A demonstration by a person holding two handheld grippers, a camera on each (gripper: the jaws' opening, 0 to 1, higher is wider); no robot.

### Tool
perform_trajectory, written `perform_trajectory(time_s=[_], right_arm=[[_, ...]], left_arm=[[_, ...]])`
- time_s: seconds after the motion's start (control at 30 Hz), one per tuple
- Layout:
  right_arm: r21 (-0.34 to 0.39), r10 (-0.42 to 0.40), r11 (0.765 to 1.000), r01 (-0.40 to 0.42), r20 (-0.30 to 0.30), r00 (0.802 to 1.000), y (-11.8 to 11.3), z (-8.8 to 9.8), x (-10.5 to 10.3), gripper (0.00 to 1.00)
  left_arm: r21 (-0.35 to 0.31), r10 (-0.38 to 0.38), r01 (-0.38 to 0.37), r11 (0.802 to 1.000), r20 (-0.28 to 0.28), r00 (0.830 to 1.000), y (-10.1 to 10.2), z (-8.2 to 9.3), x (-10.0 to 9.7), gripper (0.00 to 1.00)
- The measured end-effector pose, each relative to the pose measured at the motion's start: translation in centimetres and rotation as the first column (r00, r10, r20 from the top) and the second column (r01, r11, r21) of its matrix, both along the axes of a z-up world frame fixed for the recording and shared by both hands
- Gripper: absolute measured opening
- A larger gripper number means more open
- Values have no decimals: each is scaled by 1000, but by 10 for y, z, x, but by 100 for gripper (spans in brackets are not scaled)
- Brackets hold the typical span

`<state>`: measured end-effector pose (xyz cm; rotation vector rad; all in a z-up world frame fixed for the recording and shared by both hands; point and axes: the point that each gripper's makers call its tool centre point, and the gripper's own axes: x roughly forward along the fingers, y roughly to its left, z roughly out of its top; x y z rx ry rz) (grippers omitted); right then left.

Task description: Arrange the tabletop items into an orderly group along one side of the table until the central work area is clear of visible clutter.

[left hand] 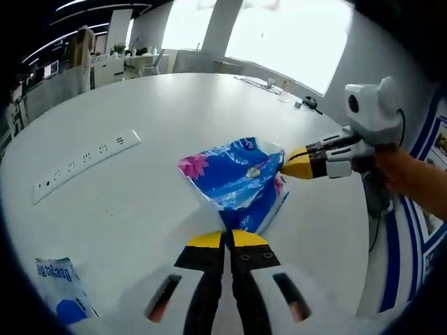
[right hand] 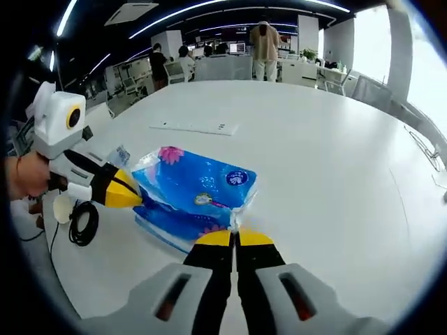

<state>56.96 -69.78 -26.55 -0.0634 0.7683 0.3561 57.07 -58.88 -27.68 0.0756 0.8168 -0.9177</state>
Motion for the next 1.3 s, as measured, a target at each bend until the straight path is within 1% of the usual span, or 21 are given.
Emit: perform_trajectory(time_s=[0.17, 0.5, 0.73, 1.0, 1.3], right_arm=[[-10, -16, 1000, 15, -19, 1000, -11, -10, 2, 0], [-25, -22, 999, 20, -51, 998, -21, -30, 6, 0], [-34, -29, 999, 27, -63, 998, -29, -38, 12, 0], [-29, -36, 999, 34, -68, 997, -32, -42, 16, 0], [-33, -39, 999, 37, -68, 997, -32, -44, 17, 1]], left_arm=[[-3, 1, -1, 1000, -23, 1000, -9, -10, 3, 0], [-7, 13, -14, 1000, -81, 997, -21, -33, 7, 0], [-12, 13, -14, 1000, -104, 994, -28, -42, 9, 0], [-22, 10, -13, 1000, -114, 993, -31, -44, 11, 1], [-39, 11, -15, 999, -110, 994, -31, -43, 13, 7]])
